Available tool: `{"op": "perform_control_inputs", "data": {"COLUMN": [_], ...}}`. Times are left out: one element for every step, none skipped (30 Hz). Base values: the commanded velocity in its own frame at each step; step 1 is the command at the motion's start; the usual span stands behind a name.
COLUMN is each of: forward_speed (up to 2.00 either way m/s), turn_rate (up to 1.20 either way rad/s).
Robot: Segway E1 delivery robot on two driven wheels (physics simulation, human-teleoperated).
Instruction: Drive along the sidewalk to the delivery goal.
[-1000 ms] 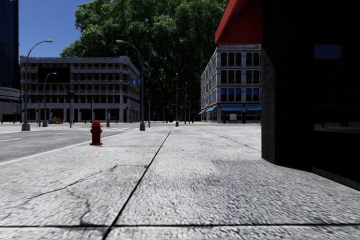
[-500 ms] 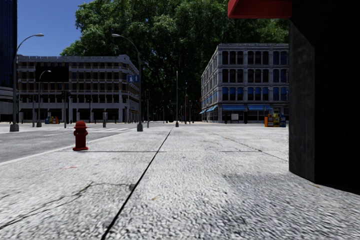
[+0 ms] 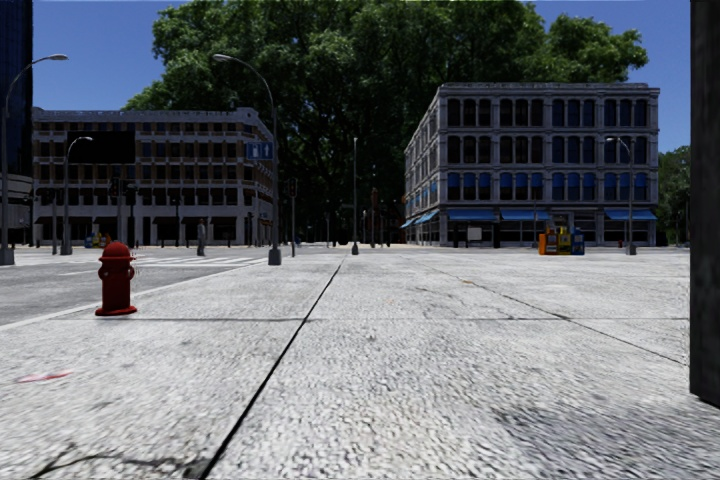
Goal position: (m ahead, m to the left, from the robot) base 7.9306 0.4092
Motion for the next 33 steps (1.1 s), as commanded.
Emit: {"op": "perform_control_inputs", "data": {"forward_speed": [1.96,1.96,1.96,1.96,1.96,1.96,1.96,1.96,1.96,1.96,1.96,1.96,1.96,1.96,1.96,1.96,1.96,1.96,1.96,1.96,1.96,1.96,1.96,1.96,1.96,1.96,1.96,1.96,1.96,1.96,1.96,1.98,1.98], "turn_rate": [0.18,0.15,0.15,0.11,0.09,0.08,0.08,0.09,0.13,0.14,0.14,0.15,0.15,0.15,0.15,0.15,0.11,0.03,0.00,0.00,0.00,0.00,0.00,0.00,0.00,0.00,0.00,0.00,0.00,0.00,0.00,0.00,0.00]}}
